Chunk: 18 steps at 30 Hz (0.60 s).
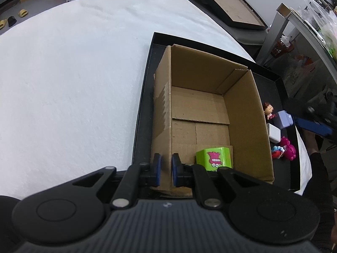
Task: Organize rigid objects
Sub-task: 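Move the right gripper to the red figure with yellow bottle and grasp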
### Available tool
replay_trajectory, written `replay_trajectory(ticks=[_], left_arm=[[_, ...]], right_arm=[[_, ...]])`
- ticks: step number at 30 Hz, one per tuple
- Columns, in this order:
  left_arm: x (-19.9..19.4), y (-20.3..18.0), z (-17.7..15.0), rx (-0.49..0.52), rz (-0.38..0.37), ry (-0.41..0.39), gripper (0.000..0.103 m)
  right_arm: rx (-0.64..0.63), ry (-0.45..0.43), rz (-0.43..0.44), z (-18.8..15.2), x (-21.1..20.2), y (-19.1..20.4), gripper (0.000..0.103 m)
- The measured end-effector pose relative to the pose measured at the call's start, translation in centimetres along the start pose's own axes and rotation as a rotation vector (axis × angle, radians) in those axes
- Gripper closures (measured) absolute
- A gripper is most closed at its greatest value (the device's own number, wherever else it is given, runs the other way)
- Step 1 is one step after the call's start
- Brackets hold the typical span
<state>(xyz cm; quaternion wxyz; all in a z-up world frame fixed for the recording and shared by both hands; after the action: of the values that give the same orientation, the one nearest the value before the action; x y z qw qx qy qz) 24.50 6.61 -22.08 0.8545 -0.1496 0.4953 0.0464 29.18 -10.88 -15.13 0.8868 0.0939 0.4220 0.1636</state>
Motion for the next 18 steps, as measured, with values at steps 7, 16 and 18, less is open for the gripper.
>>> replay_trajectory(ticks=[7,16,18], left_arm=[[0.0,-0.2,0.0,0.003,0.035,0.003,0.092],[-0.4,-0.9,0.0,0.041,0.103,0.008,0.088],[-0.5,-1.0,0.1,0.041,0.115,0.008,0.083]], right_arm=[[0.073,-0.008,-0.084,-0.5,-1.2,-5.2,0.041],[0.168,0.009,-0.129,-2.0,-0.8,-10.3,0.041],[0.183,0.014,-0.127,-2.2,-0.5,-11.0,0.041]])
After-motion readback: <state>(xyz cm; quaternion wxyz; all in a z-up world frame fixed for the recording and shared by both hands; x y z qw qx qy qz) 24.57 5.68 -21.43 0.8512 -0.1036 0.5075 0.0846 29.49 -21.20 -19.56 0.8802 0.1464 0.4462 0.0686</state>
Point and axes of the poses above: each gripper's, at about its wrist camera, not at the fingertips, and x roughly the way its jaws point, y to its left, z to its top, the point moved 4 cm from there along x, roughly the way its jaws point, and after that the axes turned 4 degrees about -y, right-handed, at the moved point
